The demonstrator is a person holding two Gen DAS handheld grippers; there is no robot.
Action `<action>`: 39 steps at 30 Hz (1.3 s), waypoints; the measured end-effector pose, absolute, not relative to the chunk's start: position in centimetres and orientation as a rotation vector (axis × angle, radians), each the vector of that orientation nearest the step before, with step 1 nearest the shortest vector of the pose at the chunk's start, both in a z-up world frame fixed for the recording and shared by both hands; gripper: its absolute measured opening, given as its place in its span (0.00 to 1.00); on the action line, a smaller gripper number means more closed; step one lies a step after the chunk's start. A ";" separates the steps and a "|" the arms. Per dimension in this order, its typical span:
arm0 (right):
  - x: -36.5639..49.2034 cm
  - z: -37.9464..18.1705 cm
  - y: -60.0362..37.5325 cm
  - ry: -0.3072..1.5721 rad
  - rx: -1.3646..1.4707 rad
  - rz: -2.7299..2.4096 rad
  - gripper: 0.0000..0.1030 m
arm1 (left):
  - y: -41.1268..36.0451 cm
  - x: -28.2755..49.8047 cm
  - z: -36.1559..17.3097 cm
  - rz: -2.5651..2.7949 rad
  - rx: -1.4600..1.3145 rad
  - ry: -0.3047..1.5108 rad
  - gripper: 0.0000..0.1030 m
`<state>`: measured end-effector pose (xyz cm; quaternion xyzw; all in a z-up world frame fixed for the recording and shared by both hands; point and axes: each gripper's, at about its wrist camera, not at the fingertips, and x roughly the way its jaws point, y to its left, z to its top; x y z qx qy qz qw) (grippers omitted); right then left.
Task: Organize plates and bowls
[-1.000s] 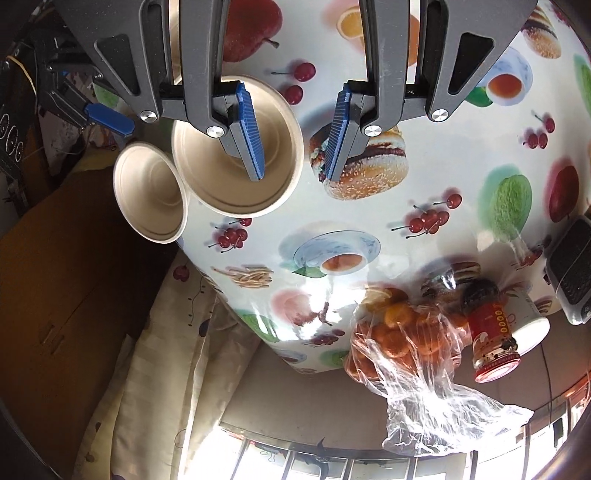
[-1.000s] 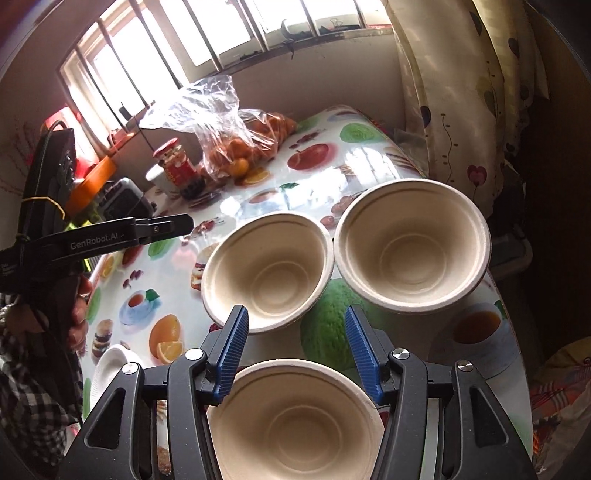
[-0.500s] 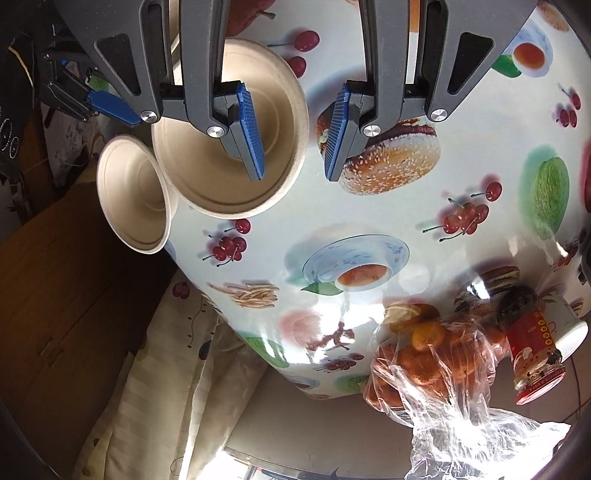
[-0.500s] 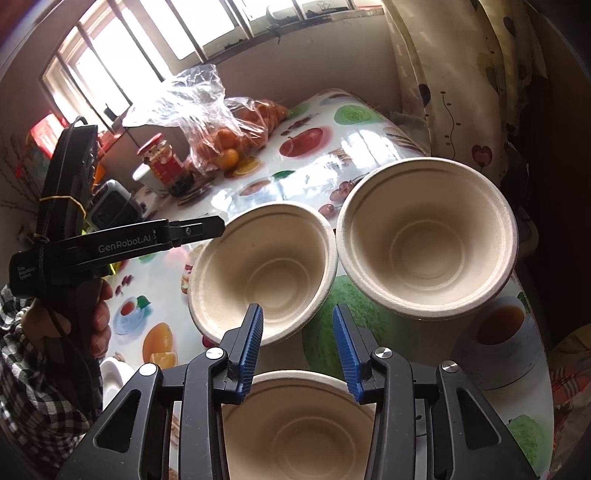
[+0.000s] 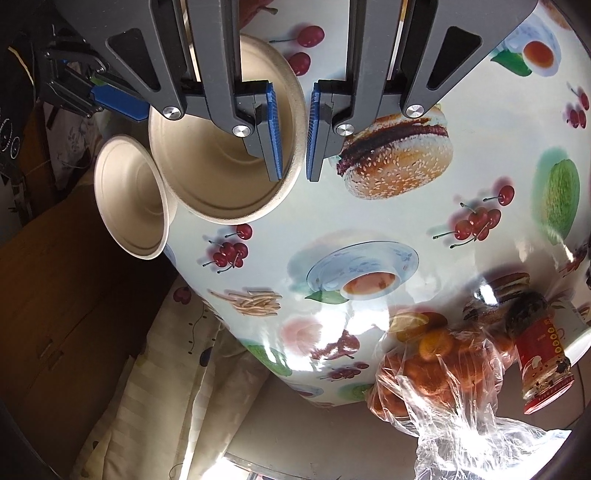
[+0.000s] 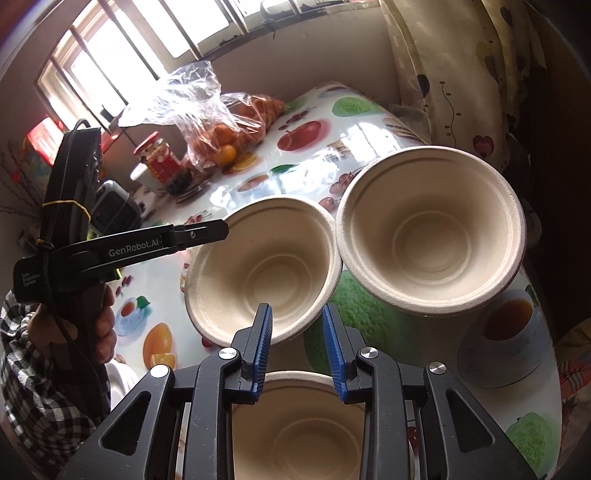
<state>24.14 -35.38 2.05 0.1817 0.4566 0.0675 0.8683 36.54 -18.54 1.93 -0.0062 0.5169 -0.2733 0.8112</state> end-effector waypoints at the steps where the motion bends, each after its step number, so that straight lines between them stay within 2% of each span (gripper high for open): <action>1: 24.1 2.0 -35.4 0.955 0.378 0.141 0.26 | -18.6 36.5 1.9 -0.582 -0.013 1.104 0.13; 39: 22.7 3.2 -35.4 0.895 0.382 0.150 0.25 | -17.5 34.7 3.7 -0.576 -0.030 1.059 0.12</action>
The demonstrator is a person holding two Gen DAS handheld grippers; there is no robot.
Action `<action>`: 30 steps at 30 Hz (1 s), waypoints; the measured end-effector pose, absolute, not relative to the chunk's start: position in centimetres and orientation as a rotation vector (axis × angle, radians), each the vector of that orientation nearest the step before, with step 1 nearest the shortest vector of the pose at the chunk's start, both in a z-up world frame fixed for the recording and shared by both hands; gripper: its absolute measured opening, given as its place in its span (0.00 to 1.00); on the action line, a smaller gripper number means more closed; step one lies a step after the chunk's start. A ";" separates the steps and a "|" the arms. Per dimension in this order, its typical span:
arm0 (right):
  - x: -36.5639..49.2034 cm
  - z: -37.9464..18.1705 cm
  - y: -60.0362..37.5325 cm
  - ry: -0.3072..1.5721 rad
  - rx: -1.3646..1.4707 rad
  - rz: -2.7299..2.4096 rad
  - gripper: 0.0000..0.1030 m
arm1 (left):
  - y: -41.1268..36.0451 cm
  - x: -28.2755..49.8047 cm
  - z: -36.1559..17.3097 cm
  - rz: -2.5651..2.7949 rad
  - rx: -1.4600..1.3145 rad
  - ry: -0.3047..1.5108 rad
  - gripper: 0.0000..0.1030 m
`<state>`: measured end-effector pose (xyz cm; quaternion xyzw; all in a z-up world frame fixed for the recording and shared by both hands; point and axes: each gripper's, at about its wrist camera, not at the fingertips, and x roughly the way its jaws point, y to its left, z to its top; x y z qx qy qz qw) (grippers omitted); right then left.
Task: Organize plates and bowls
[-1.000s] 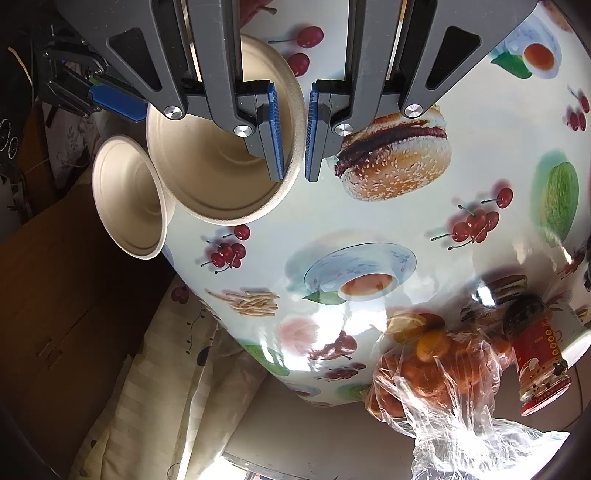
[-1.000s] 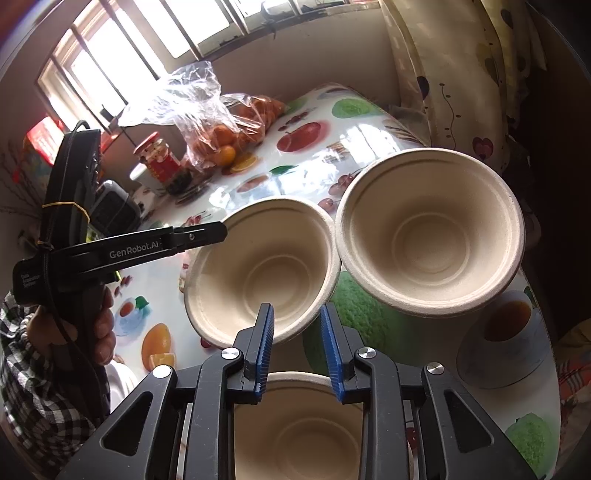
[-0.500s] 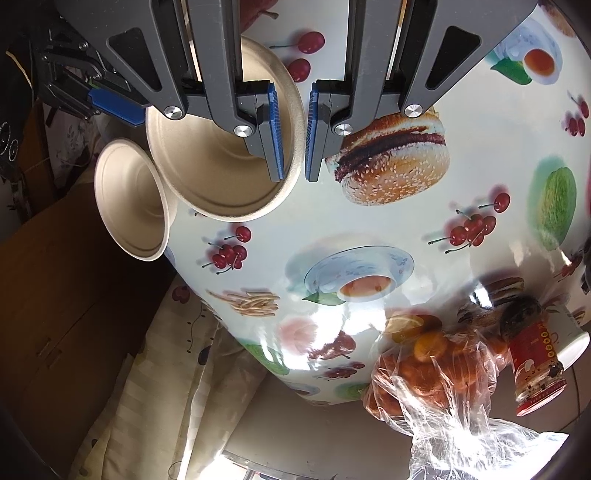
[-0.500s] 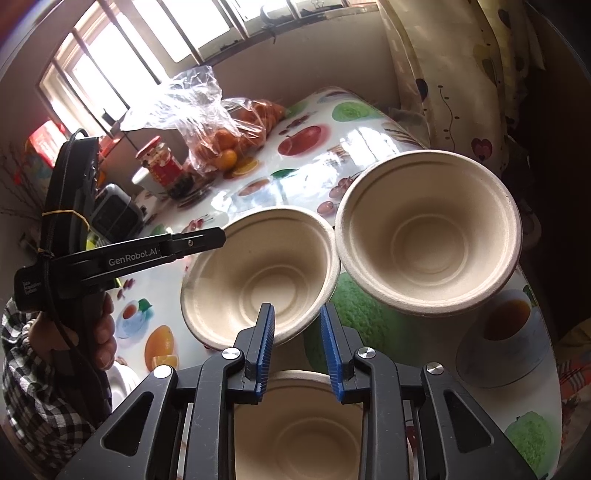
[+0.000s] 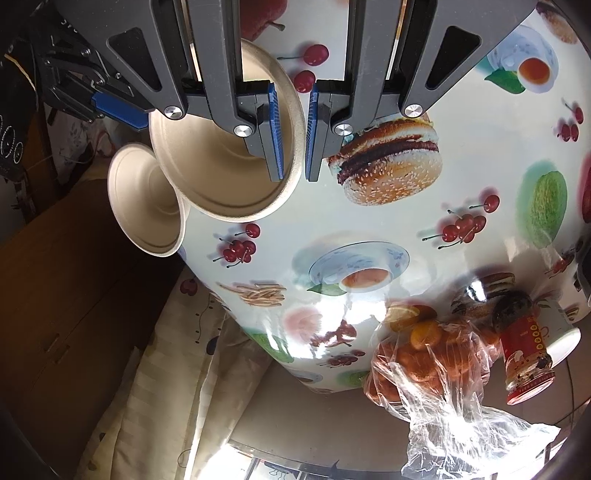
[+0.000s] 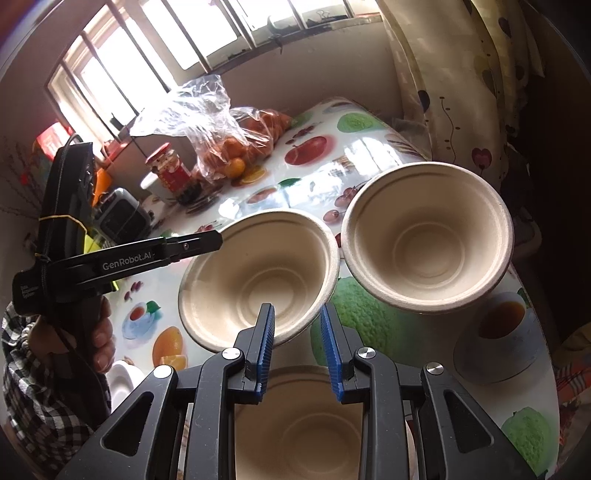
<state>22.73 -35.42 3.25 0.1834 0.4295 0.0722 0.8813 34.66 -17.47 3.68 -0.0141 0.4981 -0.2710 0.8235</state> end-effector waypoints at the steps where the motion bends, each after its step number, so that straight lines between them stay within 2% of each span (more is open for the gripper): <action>1: 22.6 3.4 -35.4 0.892 0.383 0.150 0.25 | -17.5 34.5 3.8 -0.579 -0.031 1.056 0.12; 30: 15.9 7.9 -36.3 0.749 0.373 0.122 0.25 | -17.7 27.9 8.4 -0.649 -0.024 0.942 0.12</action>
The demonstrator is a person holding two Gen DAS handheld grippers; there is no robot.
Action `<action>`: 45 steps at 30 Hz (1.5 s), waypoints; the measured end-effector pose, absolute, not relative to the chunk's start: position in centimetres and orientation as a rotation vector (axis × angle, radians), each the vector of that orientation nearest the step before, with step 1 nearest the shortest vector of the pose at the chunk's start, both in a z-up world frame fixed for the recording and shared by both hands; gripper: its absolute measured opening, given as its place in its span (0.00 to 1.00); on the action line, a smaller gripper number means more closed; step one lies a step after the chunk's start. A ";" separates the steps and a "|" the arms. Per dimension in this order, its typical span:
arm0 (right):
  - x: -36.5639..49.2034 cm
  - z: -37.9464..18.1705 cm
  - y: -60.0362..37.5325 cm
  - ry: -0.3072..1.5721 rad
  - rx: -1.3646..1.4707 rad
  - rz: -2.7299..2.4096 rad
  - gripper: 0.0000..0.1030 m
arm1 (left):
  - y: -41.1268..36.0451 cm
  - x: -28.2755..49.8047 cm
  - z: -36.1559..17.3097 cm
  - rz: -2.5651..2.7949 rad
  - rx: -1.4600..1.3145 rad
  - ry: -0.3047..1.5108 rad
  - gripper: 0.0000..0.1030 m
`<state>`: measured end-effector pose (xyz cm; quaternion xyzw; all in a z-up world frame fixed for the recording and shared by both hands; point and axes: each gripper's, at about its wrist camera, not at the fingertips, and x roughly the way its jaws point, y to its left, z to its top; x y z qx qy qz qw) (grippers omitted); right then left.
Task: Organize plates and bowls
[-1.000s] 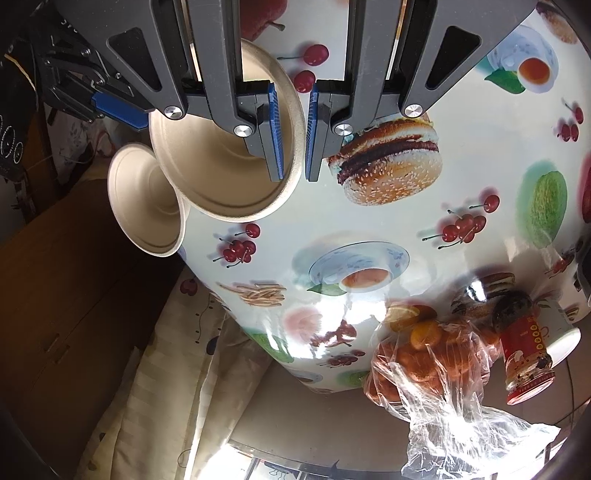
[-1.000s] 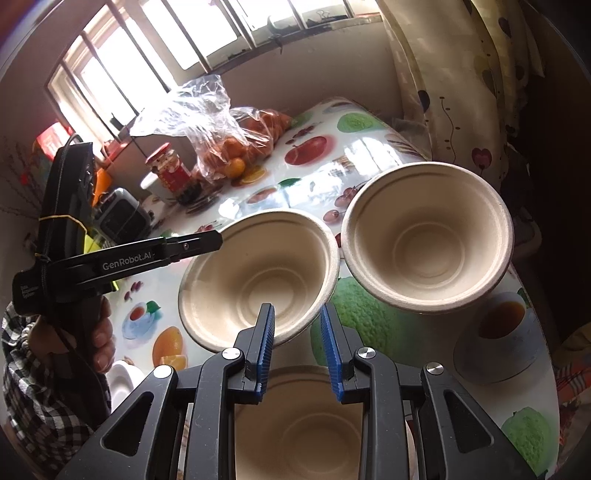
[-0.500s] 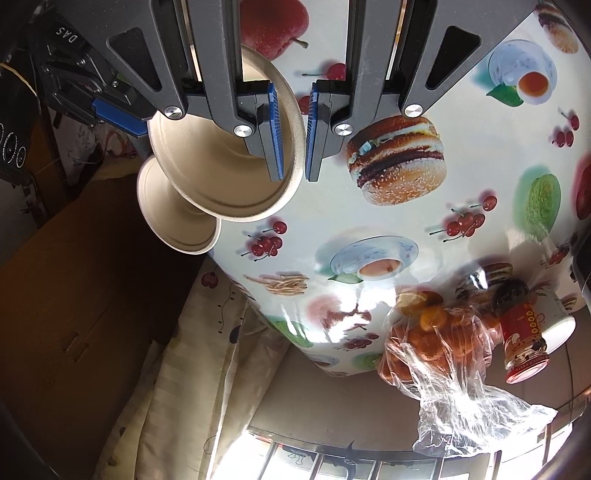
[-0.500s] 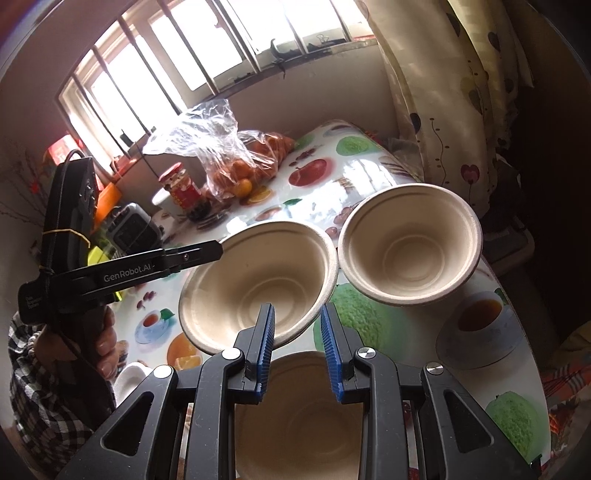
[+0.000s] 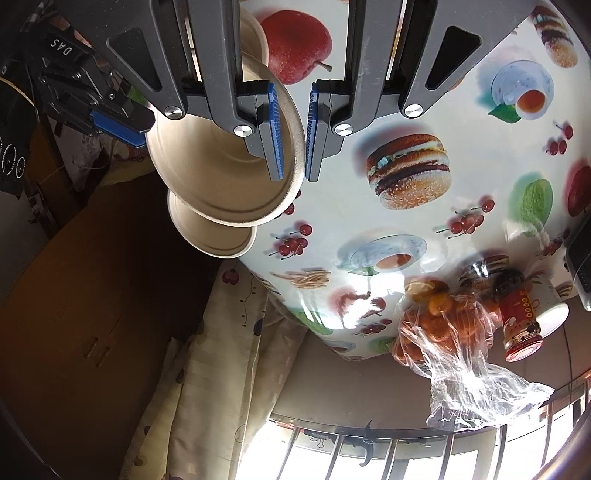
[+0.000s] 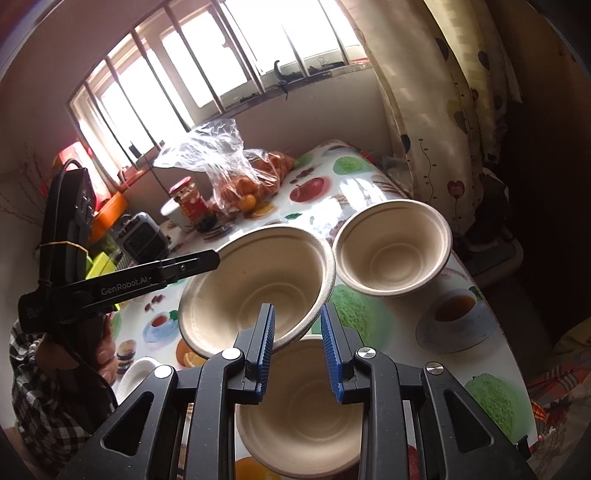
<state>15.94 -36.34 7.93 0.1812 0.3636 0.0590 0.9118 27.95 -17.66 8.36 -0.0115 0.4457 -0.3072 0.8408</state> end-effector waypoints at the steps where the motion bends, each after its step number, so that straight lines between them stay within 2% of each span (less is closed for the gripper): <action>1: 15.7 8.0 -36.4 0.748 0.374 0.120 0.25 | -17.7 27.7 8.4 -0.652 -0.024 0.941 0.12; 21: 11.4 8.4 -37.7 0.717 0.376 0.062 0.25 | -18.9 23.6 8.5 -0.709 -0.012 0.935 0.12; 45: 9.6 6.4 -38.1 0.752 0.387 0.035 0.25 | -18.9 21.1 5.3 -0.707 -0.027 1.006 0.12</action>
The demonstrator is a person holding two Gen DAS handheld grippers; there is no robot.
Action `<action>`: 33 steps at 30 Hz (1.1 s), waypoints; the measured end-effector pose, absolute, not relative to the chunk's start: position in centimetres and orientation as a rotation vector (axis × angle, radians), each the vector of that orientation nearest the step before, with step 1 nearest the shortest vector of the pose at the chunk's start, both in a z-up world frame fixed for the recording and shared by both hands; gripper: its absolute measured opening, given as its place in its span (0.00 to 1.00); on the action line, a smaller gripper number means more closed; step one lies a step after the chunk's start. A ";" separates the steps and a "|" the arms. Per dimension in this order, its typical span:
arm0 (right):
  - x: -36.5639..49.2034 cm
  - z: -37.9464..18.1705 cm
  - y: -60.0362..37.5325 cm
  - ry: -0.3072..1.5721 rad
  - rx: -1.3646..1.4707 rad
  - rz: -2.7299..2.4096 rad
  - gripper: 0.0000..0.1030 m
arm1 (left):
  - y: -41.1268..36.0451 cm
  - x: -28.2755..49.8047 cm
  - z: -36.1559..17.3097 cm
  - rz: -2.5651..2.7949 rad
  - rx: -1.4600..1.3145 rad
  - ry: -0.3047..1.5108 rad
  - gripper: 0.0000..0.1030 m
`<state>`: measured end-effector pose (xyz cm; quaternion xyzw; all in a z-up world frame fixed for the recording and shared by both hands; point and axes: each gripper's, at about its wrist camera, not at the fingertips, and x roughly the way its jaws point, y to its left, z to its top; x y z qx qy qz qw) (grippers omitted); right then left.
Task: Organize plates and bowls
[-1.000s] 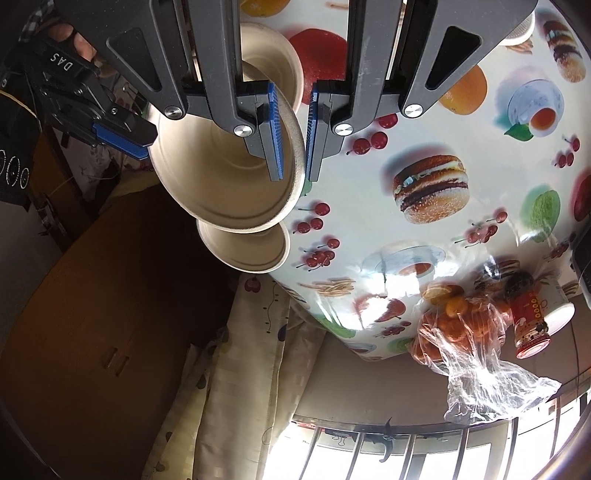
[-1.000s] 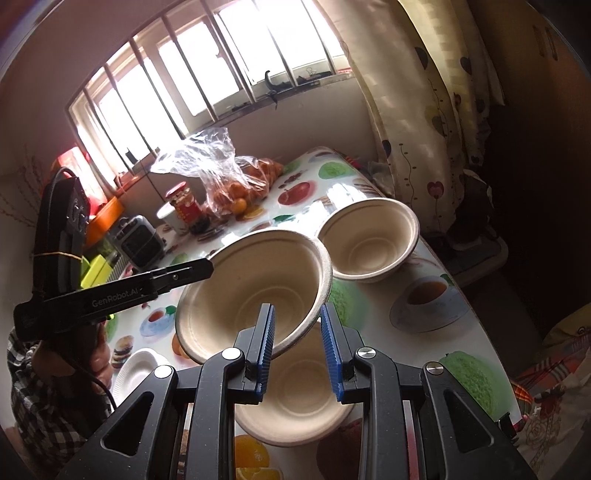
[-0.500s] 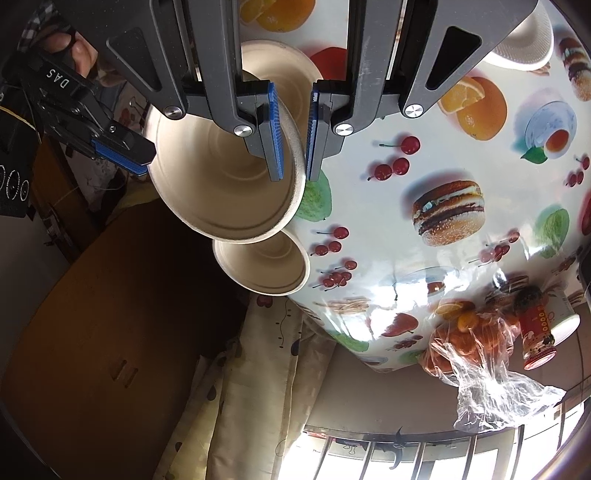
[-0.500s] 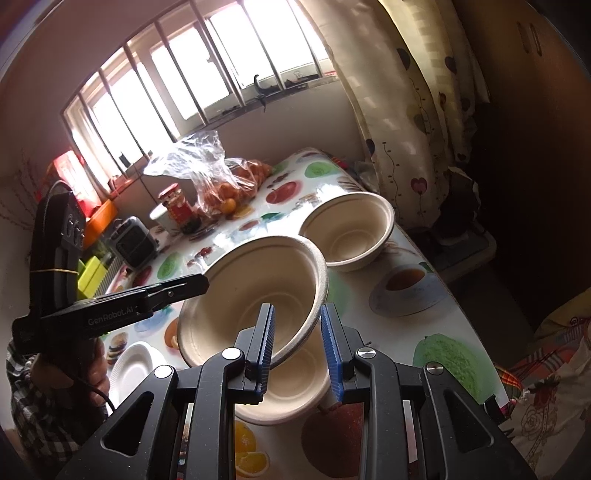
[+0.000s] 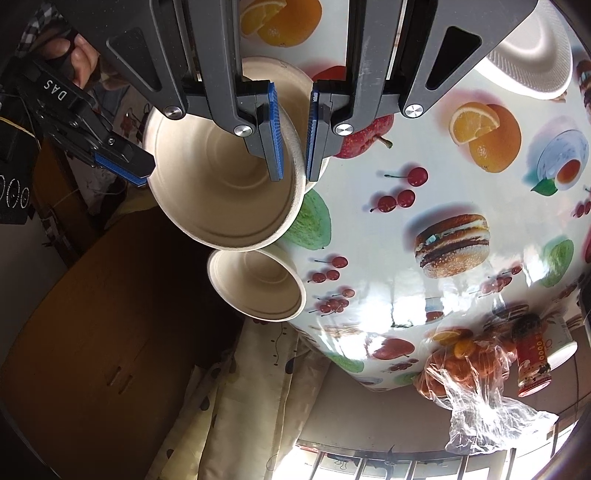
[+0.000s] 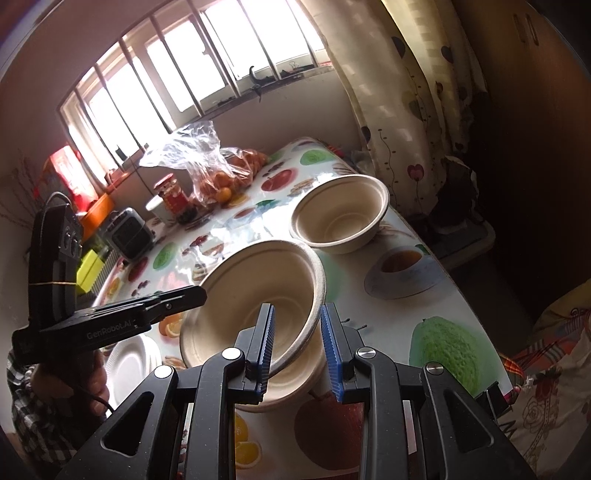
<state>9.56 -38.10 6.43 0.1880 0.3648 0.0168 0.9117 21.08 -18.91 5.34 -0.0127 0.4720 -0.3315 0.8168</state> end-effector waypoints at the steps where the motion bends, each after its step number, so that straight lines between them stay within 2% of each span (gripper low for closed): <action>1: 9.6 6.2 -38.1 0.756 0.389 0.036 0.25 | -18.9 21.1 5.1 -0.703 -0.030 1.011 0.12; 33: 10.9 3.3 -37.3 0.825 0.369 0.045 0.25 | -18.2 21.0 2.5 -0.653 -0.023 1.073 0.12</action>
